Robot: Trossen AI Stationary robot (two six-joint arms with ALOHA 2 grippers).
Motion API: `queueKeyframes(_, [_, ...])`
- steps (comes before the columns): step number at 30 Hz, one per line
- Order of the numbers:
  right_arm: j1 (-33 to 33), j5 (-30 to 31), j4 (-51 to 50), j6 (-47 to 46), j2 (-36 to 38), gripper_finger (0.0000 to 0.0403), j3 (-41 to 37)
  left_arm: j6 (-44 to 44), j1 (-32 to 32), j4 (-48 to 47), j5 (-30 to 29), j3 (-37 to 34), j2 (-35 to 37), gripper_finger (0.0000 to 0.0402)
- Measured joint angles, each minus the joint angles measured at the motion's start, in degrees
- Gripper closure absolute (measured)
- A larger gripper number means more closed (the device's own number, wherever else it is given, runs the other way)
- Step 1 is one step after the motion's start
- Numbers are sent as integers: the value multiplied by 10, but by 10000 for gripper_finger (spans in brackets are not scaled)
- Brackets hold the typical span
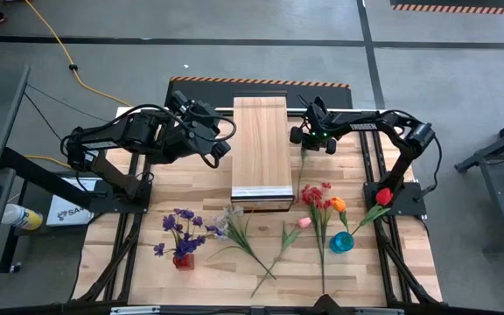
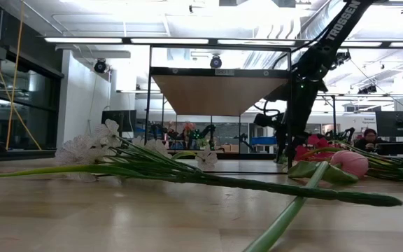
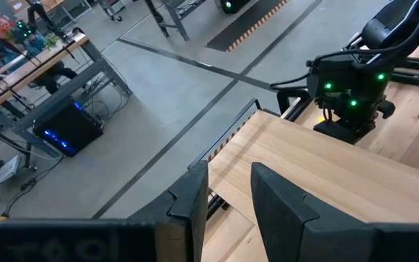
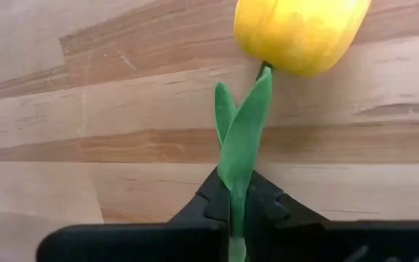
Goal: Pick and place flowers into a vace then onto a shelf
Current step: Put the yellow tulip into the blue vase
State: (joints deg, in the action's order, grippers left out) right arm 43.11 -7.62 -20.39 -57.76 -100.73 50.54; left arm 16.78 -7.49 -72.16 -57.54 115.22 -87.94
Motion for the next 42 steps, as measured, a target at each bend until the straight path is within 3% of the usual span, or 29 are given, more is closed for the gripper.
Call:
queueKeyframes(10, [30,-28,57,-2,3,397,-2,0,0,0,0,0,0,263])
queueKeyframes(18, [56,-42,78,-1,51,397,-2,0,0,0,0,0,0,263])
queueKeyframes(42, [136,13,107,26,381,399,-1,0,0,0,0,0,0,263])
